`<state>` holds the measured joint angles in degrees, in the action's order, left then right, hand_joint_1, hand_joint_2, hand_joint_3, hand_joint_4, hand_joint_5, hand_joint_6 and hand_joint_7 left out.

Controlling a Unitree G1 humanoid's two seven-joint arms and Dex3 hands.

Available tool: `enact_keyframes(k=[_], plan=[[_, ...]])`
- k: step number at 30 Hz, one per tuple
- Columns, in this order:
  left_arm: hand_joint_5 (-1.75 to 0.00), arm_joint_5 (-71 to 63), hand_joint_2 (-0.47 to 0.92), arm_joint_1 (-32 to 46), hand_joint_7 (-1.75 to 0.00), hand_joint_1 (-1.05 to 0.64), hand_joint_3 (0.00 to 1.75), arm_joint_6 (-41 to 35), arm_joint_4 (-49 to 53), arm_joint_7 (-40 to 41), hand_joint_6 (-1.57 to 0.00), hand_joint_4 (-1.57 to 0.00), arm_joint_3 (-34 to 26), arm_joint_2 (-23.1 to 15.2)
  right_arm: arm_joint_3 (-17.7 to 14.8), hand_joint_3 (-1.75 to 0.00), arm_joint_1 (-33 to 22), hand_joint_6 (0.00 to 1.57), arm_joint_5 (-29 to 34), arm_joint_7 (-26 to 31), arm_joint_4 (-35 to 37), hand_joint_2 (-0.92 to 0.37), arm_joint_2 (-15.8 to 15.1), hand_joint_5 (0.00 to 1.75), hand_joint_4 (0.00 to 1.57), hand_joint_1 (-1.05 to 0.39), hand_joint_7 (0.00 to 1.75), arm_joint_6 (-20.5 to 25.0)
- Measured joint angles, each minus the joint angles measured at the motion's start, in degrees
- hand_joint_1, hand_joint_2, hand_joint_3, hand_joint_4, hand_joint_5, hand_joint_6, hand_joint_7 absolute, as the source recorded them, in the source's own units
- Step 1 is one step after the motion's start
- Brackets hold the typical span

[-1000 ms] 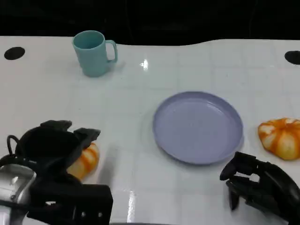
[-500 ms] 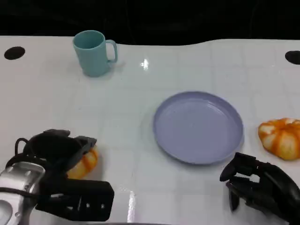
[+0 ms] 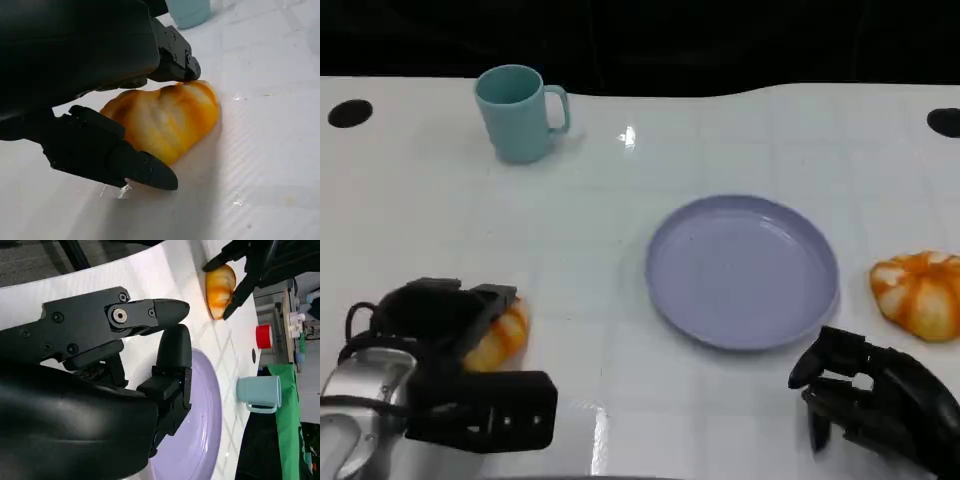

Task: Grasp the bread from the table and place it into the plate.

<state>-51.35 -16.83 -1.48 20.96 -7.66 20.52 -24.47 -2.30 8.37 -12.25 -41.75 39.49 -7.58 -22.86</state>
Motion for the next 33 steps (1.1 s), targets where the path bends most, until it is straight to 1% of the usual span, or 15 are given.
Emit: enact_keyframes(k=[1, 2, 3, 4, 5, 6, 7, 8, 9, 10, 13, 16, 21, 25, 33], plan=[[-0.22, 0.3, 0.92, -0.1, -0.08, -0.3, 0.18, 0.2, 0.4, 0.7, -0.59, -0.59, 0.1, 0.0, 0.0, -0.26, 0.0, 0.67, 0.0, 0.0, 0.0, -0.92, 0.0, 1.75, 0.67, -0.53, 1.4, 0.0], [-0.28, 0.9, 0.92, -0.2, -0.09, -0.27, 0.24, 1.4, 1.3, 2.4, -0.67, -0.7, 0.1, 0.0, 0.0, -0.26, 0.0, 0.67, 0.0, 0.1, 0.0, -0.92, 0.0, 1.75, 0.67, -0.53, 1.4, 0.0], [-0.31, 1.6, 0.92, -0.3, -0.1, -0.26, 0.27, 3.6, 2.9, 5.9, -0.71, -0.75, 0.0, 0.0, 0.0, -0.26, 0.0, 0.67, 0.0, 0.1, 0.0, -0.92, 0.0, 1.75, 0.67, -0.53, 1.4, 0.0], [-0.4, 2.5, 0.92, -0.3, -0.15, -0.25, 0.32, 5.5, 4.3, 8.9, -0.82, -0.89, -0.1, 0.0, 0.0, -0.26, 0.0, 0.67, 0.0, 0.0, 0.0, -0.92, 0.0, 1.75, 0.67, -0.53, 1.4, 0.0], [-0.89, 3.2, 0.87, -0.4, -0.25, -0.25, 0.51, 7.2, 5.5, 11.5, -1.0, -0.91, -0.2, 0.0, 0.0, -0.26, 0.0, 0.67, -0.1, 0.0, 0.0, -0.92, 0.0, 1.75, 0.67, -0.52, 1.4, 0.0], [-1.21, 3.7, 0.81, -0.5, -0.3, -0.25, 0.67, 8.5, 6.6, 13.5, -1.09, -0.88, -0.4, 0.0, 0.0, -0.26, 0.0, 0.67, -0.1, 0.0, 0.0, -0.92, 0.0, 1.75, 0.67, -0.52, 1.4, 0.0], [-1.53, 4.2, 0.75, -0.7, -0.95, -0.25, 0.81, 9.4, 7.6, 15.2, -0.91, -0.8, -0.5, 0.0, 0.0, -0.26, 0.0, 0.66, -0.1, 0.0, 0.0, -0.92, 0.0, 1.75, 0.66, -0.52, 1.39, 0.0], [-1.63, 5.0, 0.73, -1.0, -1.23, -0.24, 0.86, 10.2, 8.4, 16.6, -0.8, -0.78, -0.6, 0.0, 0.0, -0.27, 0.0, 0.66, 0.0, 0.1, 0.0, -0.92, 0.0, 1.75, 0.66, -0.51, 1.39, 0.0], [-1.69, 5.4, 0.73, -1.4, -1.48, -0.25, 0.91, 11.0, 9.2, 17.9, -0.7, -0.77, -0.7, 0.1, 0.0, -0.27, 0.0, 0.66, 0.0, 0.1, 0.0, -0.92, 0.0, 1.75, 0.66, -0.52, 1.39, 0.0], [-1.72, 5.8, 0.73, -1.8, -1.64, -0.26, 0.96, 11.6, 9.9, 19.0, -0.61, -0.75, -0.7, 0.1, 0.0, -0.28, 0.0, 0.66, 0.0, 0.1, 0.0, -0.92, 0.0, 1.75, 0.66, -0.52, 1.39, 0.0], [-1.74, 6.6, 0.71, -2.3, -1.73, -0.27, 1.06, 12.8, 11.1, 20.9, -0.57, -0.76, -0.8, 0.1, 0.1, -0.28, 0.0, 0.66, 0.0, 0.1, 0.0, -0.92, 0.0, 1.75, 0.66, -0.52, 1.39, 0.0], [-1.75, 7.2, 0.67, -2.3, -1.75, -0.27, 1.13, 14.3, 11.9, 22.2, -0.58, -0.77, -0.8, 0.1, 0.1, -0.28, 0.0, 0.66, 0.0, 0.0, 0.0, -0.92, 0.0, 1.75, 0.66, -0.52, 1.39, 0.0], [-1.75, 8.0, 0.62, -2.0, -1.74, -0.25, 1.15, 15.5, 11.1, 22.7, -0.56, -0.75, -0.8, 0.0, 0.1, -0.27, 0.1, 0.66, 0.0, 0.2, 0.2, -0.92, 0.0, 1.75, 0.66, -0.52, 1.39, 0.0], [-1.75, 8.0, 0.63, -1.7, -1.75, -0.24, 1.04, 15.5, 7.3, 22.4, -0.49, -0.7, -0.8, 0.0, 0.1, -0.27, 0.4, 0.66, -0.1, 0.1, 0.7, -0.92, 0.0, 1.75, 0.66, -0.54, 1.39, -0.2], [-1.75, 12.1, 0.54, -3.1, -1.75, -0.21, 1.23, 16.0, 4.9, 18.8, -0.54, -0.71, -1.6, 0.7, -0.2, -0.26, 0.9, 0.67, -0.9, -0.5, 2.1, -0.92, 0.0, 1.75, 0.67, -0.56, 1.39, -1.0]])
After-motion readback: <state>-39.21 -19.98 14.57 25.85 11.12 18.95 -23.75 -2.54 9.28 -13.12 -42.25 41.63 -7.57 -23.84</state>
